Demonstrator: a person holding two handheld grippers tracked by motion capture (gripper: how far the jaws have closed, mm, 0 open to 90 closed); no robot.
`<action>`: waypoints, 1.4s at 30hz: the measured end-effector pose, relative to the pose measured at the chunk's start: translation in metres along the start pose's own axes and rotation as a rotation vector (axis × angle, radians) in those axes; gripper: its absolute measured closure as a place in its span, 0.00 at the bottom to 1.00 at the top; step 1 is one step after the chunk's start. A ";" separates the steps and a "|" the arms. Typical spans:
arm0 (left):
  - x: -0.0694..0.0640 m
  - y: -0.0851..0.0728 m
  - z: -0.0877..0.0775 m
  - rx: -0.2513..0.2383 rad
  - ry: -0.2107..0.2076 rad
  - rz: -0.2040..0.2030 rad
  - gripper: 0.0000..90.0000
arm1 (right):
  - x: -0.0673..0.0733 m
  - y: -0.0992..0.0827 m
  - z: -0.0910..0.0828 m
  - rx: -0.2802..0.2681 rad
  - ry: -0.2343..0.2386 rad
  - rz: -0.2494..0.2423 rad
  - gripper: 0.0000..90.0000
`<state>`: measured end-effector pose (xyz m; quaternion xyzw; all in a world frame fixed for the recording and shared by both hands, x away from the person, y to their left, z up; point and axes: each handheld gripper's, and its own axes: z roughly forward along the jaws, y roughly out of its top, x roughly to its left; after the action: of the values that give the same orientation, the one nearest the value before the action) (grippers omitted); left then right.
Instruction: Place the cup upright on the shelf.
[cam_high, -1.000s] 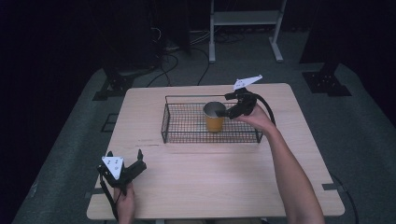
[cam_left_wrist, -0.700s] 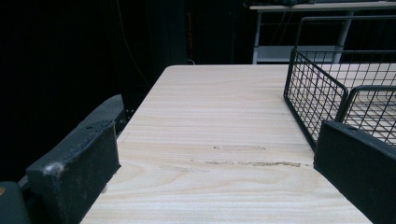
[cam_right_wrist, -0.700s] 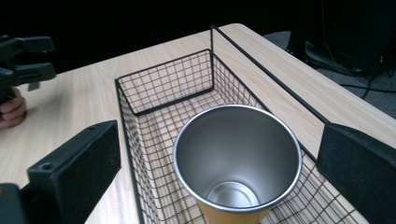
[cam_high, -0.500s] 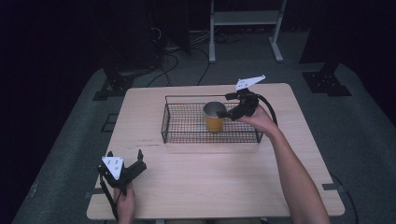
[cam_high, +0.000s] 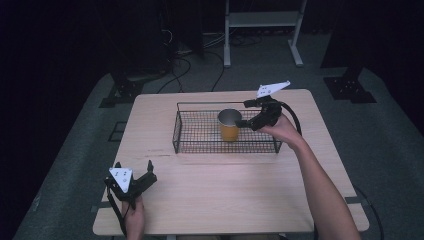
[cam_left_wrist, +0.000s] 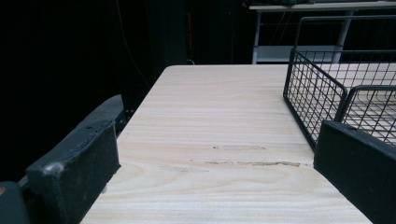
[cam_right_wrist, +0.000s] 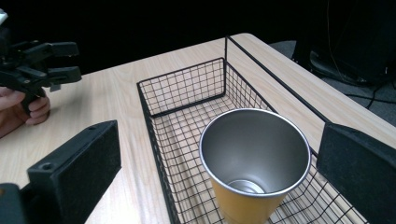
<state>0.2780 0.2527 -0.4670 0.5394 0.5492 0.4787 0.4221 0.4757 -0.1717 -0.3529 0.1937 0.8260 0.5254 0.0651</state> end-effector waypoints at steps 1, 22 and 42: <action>0.000 0.000 0.000 0.000 -0.001 0.001 0.00 | 0.001 0.000 -0.001 -0.002 0.002 0.001 0.00; -0.001 0.000 0.000 0.001 0.001 0.007 0.00 | 0.015 -0.010 -0.021 0.014 0.025 -0.004 0.00; -0.002 0.000 0.000 -0.001 -0.001 0.011 0.00 | 0.033 -0.024 -0.046 -0.005 0.016 -0.008 0.00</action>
<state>0.2781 0.2512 -0.4670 0.5426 0.5458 0.4811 0.4197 0.4247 -0.2067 -0.3508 0.1858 0.8260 0.5287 0.0611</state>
